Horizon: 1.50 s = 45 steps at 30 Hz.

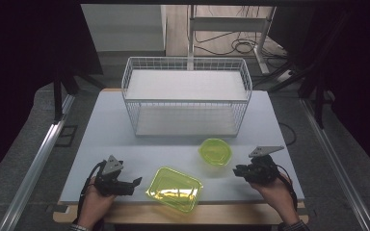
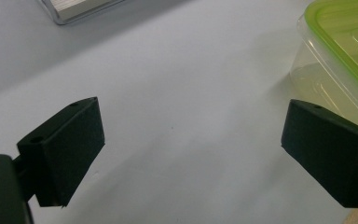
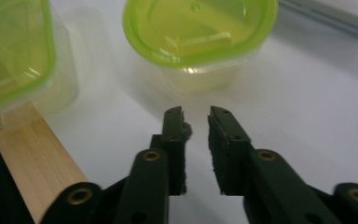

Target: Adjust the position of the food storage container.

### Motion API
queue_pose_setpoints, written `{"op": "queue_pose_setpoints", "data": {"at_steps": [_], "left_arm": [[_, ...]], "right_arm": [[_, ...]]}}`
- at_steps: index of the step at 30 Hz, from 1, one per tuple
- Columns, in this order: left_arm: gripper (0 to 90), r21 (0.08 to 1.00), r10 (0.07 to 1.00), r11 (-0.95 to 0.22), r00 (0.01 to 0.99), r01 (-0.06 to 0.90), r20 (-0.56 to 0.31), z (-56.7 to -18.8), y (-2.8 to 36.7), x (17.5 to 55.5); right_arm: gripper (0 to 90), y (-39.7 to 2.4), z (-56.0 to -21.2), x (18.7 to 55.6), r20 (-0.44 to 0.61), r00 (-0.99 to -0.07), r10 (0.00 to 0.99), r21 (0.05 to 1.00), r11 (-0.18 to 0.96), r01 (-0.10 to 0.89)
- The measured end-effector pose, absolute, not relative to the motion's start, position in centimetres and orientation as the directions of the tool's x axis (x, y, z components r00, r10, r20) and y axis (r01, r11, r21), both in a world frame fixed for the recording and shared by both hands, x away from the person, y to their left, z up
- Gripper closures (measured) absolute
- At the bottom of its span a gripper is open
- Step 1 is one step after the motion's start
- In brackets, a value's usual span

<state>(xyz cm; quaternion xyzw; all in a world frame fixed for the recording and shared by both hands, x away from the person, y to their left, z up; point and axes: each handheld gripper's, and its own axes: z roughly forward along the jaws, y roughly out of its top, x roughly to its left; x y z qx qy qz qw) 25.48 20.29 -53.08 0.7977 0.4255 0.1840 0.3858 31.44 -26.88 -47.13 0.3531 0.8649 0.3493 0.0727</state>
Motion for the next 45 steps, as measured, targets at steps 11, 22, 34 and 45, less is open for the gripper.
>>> {"op": "queue_pose_setpoints", "data": {"at_steps": [11, 22, 34, 45], "left_arm": [[5.6, 0.780, 0.827, -0.327, 0.561, 0.534, -0.038, -53.0, 20.4, 25.5], [5.5, 0.775, 0.827, -0.336, 0.561, 0.536, -0.029, -53.1, 20.5, 25.5], [5.3, 0.773, 0.826, -0.336, 0.562, 0.538, -0.032, -53.1, 20.5, 25.5], [5.4, 0.770, 0.823, -0.343, 0.567, 0.538, -0.030, -53.2, 20.4, 25.5]], "right_arm": [[88.7, -23.9, -45.3, 33.4, 0.097, -0.773, 0.627, 0.679, 0.526, 0.512], [88.8, -17.7, -45.1, 37.3, 0.083, -0.813, 0.577, 0.683, 0.561, 0.468], [88.8, -13.7, -45.9, 39.6, 0.051, -0.816, 0.575, 0.667, 0.589, 0.457], [88.8, -13.3, -46.8, 39.3, 0.029, -0.834, 0.551, 0.626, 0.640, 0.445]]}}
